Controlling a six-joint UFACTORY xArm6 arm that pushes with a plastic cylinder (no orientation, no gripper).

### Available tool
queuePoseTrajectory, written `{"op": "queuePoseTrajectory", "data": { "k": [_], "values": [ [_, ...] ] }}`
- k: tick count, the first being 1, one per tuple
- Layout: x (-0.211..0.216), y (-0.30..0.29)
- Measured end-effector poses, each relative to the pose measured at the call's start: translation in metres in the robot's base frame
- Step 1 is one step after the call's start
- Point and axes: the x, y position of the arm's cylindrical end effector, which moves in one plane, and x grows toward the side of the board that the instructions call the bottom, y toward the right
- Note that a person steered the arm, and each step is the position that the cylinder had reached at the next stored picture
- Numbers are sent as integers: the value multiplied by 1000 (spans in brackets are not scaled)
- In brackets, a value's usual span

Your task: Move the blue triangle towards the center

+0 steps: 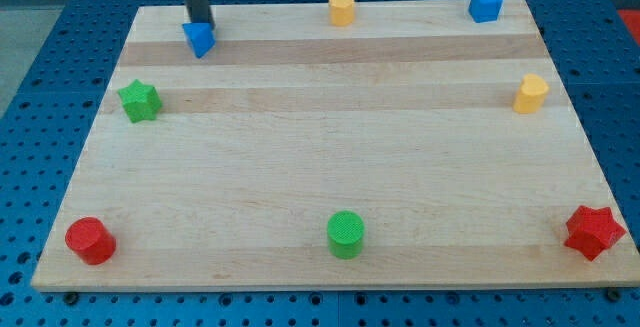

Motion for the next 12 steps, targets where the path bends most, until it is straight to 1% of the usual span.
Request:
{"op": "queuePoseTrajectory", "data": {
  "k": [1, 2, 3, 4, 5, 6, 7, 8, 9, 10, 11, 12],
  "values": [
    [5, -37],
    [38, -40],
    [56, -13],
    [26, -41],
    [-1, -56],
    [4, -19],
    [40, 39],
    [90, 101],
    [126, 157],
    [103, 132],
    [46, 91],
    [45, 20]
  ]
}}
